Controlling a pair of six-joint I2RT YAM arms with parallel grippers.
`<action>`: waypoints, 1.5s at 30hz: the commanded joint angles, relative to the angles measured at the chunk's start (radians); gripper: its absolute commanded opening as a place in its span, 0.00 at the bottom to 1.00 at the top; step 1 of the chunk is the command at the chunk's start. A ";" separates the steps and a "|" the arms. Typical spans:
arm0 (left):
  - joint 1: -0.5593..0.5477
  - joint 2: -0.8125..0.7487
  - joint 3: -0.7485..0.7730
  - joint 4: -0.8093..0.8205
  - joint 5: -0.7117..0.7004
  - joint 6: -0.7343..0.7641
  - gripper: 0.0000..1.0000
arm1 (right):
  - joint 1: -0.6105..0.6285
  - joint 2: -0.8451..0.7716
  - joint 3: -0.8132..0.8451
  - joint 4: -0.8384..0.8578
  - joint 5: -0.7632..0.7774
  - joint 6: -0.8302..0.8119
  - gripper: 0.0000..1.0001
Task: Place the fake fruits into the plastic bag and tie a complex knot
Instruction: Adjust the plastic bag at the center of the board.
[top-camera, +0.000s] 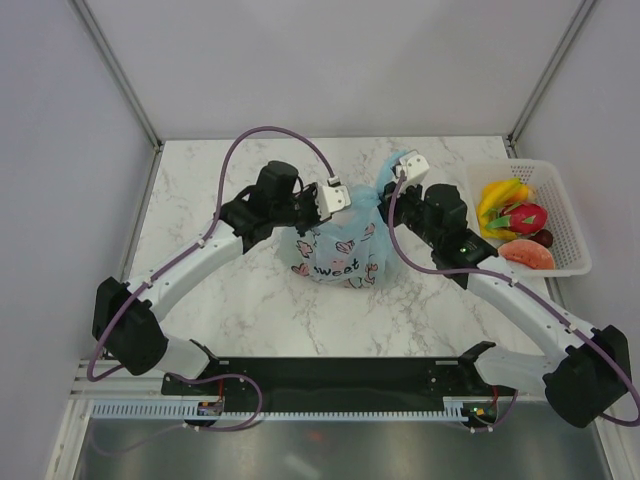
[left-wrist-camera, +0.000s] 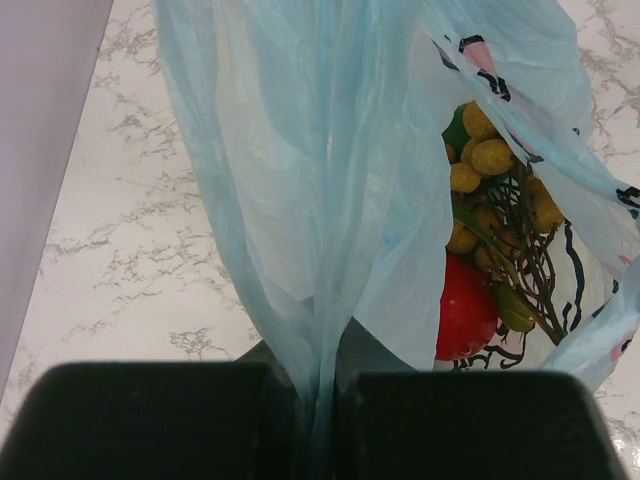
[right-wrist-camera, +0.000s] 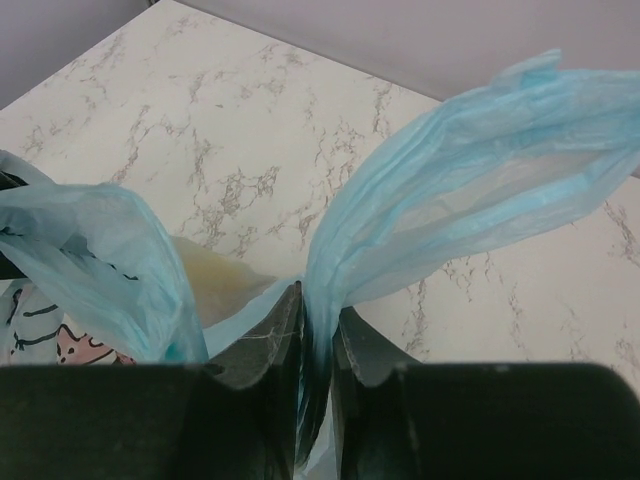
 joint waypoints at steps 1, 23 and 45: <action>-0.011 -0.023 0.013 -0.020 0.012 0.069 0.02 | 0.002 -0.016 -0.005 0.032 -0.012 0.010 0.22; -0.017 -0.018 0.004 -0.043 -0.023 0.106 0.02 | -0.161 -0.005 0.026 0.076 -0.293 0.225 0.38; -0.032 0.008 0.014 -0.064 -0.014 0.122 0.02 | -0.181 0.044 0.069 0.107 -0.449 0.351 0.70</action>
